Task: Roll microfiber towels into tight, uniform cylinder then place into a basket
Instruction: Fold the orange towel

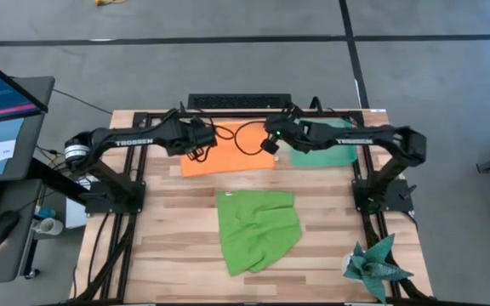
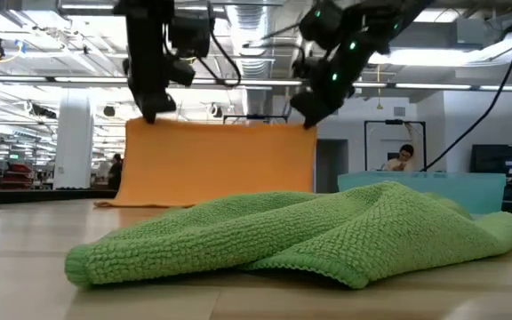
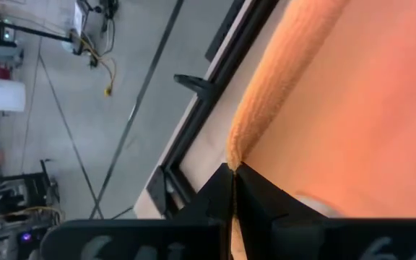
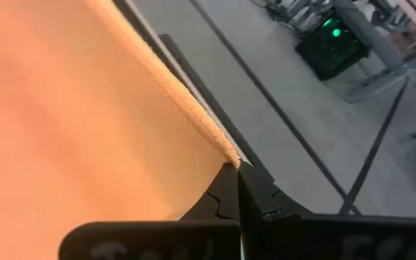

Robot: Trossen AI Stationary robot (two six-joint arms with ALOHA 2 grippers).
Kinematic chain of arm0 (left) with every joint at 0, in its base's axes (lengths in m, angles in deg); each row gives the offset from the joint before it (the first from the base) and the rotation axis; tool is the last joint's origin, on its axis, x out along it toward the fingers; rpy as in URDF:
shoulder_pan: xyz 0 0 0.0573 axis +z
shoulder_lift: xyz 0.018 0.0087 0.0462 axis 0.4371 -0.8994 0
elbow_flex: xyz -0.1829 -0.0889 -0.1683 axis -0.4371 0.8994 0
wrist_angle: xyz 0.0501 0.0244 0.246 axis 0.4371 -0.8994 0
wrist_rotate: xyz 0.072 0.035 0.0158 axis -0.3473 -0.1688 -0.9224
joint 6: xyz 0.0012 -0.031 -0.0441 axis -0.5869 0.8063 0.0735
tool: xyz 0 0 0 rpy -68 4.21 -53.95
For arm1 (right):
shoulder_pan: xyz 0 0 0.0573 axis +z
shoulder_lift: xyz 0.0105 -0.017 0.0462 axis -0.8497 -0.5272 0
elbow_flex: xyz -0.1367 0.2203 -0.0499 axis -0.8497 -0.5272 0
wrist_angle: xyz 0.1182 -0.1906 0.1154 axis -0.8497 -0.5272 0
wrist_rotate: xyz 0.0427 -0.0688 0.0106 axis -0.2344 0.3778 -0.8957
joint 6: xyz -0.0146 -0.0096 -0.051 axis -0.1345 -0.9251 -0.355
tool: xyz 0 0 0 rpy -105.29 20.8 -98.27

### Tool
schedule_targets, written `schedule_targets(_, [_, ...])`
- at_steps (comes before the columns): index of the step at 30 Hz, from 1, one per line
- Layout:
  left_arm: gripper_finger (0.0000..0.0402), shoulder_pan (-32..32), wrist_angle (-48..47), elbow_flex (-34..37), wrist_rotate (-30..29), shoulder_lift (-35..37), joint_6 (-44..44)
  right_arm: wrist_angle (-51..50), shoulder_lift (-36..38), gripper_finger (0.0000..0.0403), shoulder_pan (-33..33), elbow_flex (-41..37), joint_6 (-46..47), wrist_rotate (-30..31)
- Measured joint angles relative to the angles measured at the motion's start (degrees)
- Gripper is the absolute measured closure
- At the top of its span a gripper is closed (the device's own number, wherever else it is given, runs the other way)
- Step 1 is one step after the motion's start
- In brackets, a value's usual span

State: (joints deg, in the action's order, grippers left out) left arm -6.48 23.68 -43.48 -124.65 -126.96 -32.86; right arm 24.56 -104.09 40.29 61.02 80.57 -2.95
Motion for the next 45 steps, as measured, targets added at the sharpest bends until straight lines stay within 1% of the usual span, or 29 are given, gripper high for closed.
schedule_targets(4, [0.04, 3.1, 5.7, 3.4, 1.6, 0.0, -4.8, 0.9, -3.6, 0.0398, -2.2, 0.0, -2.8, -3.3])
schedule_targets(8, [0.04, 3.9, 8.8, 6.2, 6.5, 0.0, -6.2, 0.8, -6.6, 0.0398, -3.3, 0.0, -5.9, -5.1])
schedule_targets(13, [0.04, 3.8, 9.6, 9.3, 12.8, 0.0, -5.4, 0.2, -8.9, 0.0398, -3.2, 0.0, -9.6, -8.3])
schedule_targets(16, [0.04, 3.4, 9.9, 10.8, 16.5, 0.0, -4.7, -1.8, -9.5, 0.0397, -2.9, 0.0, -10.4, -11.1])
schedule_targets(20, [0.04, 2.3, 9.9, 12.5, 20.1, 0.0, -3.1, -3.9, -10.3, 0.0397, -2.1, -0.1, -10.4, -12.3])
schedule_targets(24, [0.04, 0.9, 9.4, 13.1, 25.9, 0.0, -1.5, -5.3, -11.0, 0.0397, -0.8, 0.0, -10.5, -13.8])
schedule_targets(31, [0.04, -1.4, 9.3, 13.1, 30.0, 0.1, 0.0, -7.1, -11.2, 0.0397, 0.8, -0.1, -10.5, -14.0])
schedule_targets(37, [0.04, -1.5, 9.2, 13.1, 30.6, 0.1, 0.5, -7.4, -11.0, 0.0397, 1.4, -0.1, -9.5, -14.0])
schedule_targets(41, [0.04, -1.6, 9.1, 13.1, 32.6, 0.1, 0.4, -7.7, -11.0, 0.0397, 2.4, -0.1, -8.9, -14.0])
schedule_targets(45, [0.0397, -1.6, 9.2, 13.1, 32.9, 0.1, 0.4, -8.4, -11.0, 0.0397, 3.2, -0.1, -8.9, -14.3])
